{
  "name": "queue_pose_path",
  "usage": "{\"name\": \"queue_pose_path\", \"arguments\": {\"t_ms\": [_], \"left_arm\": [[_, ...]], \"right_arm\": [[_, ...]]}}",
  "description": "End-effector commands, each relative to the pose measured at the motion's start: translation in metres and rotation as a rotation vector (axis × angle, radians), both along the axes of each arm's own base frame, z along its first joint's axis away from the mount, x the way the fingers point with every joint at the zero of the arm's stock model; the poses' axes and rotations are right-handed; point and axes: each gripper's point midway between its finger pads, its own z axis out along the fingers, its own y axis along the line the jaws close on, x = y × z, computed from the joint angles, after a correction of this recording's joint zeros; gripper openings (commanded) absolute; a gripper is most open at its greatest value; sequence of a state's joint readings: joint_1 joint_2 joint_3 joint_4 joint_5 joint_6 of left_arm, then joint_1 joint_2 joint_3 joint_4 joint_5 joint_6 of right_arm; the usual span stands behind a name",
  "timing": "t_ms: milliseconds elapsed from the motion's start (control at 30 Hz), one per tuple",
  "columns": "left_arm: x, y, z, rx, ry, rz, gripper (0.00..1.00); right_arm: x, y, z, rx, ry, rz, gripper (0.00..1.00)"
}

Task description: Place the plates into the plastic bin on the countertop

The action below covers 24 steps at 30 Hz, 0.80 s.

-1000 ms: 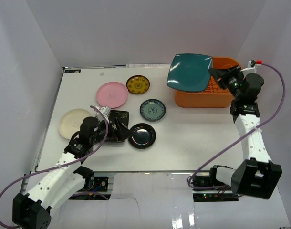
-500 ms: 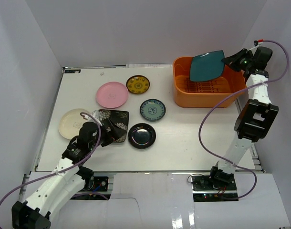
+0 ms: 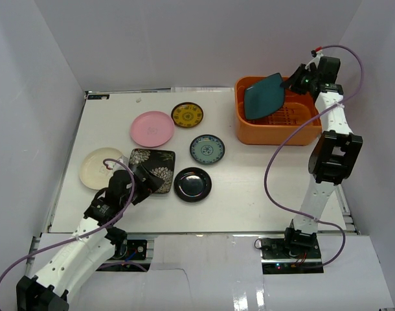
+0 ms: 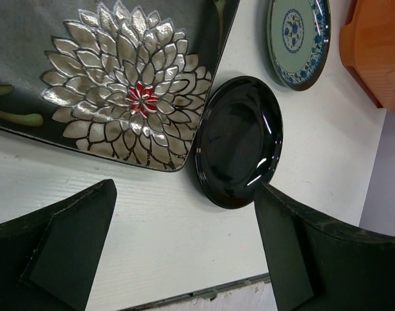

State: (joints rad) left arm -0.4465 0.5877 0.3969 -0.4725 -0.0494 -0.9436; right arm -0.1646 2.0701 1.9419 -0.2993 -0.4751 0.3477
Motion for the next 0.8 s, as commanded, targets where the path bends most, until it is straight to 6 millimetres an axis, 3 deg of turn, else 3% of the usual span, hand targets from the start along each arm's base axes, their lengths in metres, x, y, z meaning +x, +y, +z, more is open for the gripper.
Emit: {"name": "queue_pose_path", "arguments": {"t_ms": [0,267,400,500,533,633,667,700,767], "left_arm": [[0.0,0.008,-0.006,0.022,0.01,0.041,0.98],[-0.004,0.015,-0.019,0.012,0.037,0.095,0.97],[-0.008,0.019,-0.04,0.003,0.099,0.148,0.97],[-0.013,0.022,-0.054,-0.011,0.135,0.183,0.96],[-0.013,0.022,-0.056,-0.014,0.136,0.19,0.96],[-0.013,0.026,-0.059,-0.012,0.138,0.214,0.96],[-0.012,0.027,-0.059,-0.009,0.137,0.219,0.96],[-0.011,0.029,-0.061,-0.007,0.135,0.237,0.96],[-0.01,0.032,-0.062,-0.004,0.133,0.26,0.96]], "right_arm": [[0.014,0.007,0.023,-0.06,-0.096,-0.006,0.08],[0.013,-0.02,-0.012,-0.145,-0.023,-0.134,0.08],[0.011,-0.03,-0.046,-0.189,0.041,-0.166,0.08],[0.006,-0.032,-0.066,-0.205,0.083,-0.171,0.25],[0.005,-0.034,-0.067,-0.213,0.085,-0.18,0.48],[0.002,-0.042,-0.054,-0.233,0.068,-0.228,0.85],[0.0,-0.043,-0.047,-0.23,0.063,-0.239,0.9],[-0.003,-0.042,-0.029,-0.229,0.031,-0.247,0.98],[-0.008,-0.039,-0.007,-0.214,-0.006,-0.261,0.94]]}}
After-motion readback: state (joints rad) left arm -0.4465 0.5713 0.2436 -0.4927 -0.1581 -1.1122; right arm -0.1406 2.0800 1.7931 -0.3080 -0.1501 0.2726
